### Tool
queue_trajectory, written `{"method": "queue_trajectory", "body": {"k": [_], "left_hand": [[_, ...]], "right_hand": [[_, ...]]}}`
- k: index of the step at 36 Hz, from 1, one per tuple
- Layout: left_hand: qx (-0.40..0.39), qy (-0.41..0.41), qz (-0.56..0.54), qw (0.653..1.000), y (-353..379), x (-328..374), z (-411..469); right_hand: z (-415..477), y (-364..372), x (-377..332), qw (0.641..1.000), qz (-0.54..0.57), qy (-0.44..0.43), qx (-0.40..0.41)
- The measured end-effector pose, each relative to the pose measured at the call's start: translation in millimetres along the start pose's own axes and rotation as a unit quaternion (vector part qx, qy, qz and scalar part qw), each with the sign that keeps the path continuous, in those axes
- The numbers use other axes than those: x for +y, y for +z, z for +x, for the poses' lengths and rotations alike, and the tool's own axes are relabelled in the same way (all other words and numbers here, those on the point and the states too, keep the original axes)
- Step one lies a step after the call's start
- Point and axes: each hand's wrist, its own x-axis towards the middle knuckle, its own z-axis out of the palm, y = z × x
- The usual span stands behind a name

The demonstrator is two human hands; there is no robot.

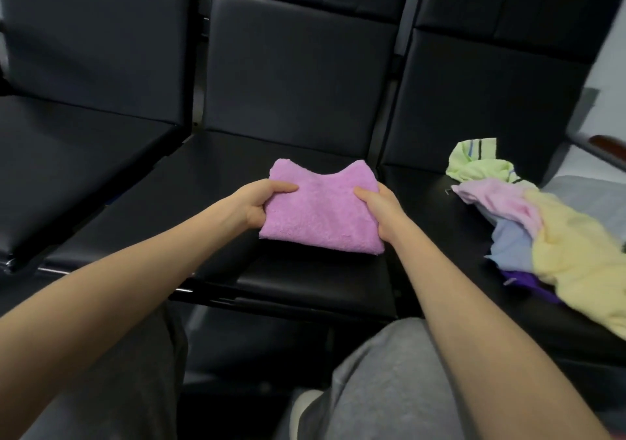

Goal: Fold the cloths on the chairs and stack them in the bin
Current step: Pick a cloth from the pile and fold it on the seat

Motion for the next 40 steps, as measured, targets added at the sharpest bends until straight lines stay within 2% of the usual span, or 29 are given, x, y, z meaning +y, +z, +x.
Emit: {"method": "queue_trajectory", "body": {"k": [6,12,19,24,29,32,37,40], "left_hand": [[-0.074,-0.001,-0.015,0.997,63,3,-17],[-0.138,0.003,0.035,0.990,131,-10,-34],[-0.209,-0.020,0.087,0.974,213,-45,-68],[-0.240,-0.063,0.118,0.961,264,-106,-93],[-0.209,-0.135,0.071,0.966,287,-191,-94],[-0.165,-0.143,0.056,0.974,290,-237,-97],[-0.124,-0.167,0.090,0.974,283,-277,-98],[-0.093,-0.180,0.141,0.969,271,-300,-88]], "right_hand": [[-22,-70,-1,0.998,0.045,-0.017,0.037],[-58,-144,10,0.991,0.108,-0.027,0.073],[-137,-231,36,0.990,0.114,0.032,0.073],[-203,-287,86,0.982,0.121,0.100,0.105],[-245,-308,138,0.980,0.114,0.124,0.108],[-257,-311,170,0.978,0.085,0.153,0.117],[-260,-310,209,0.971,0.069,0.209,0.096],[-255,-305,230,0.959,0.040,0.271,0.069]]}}
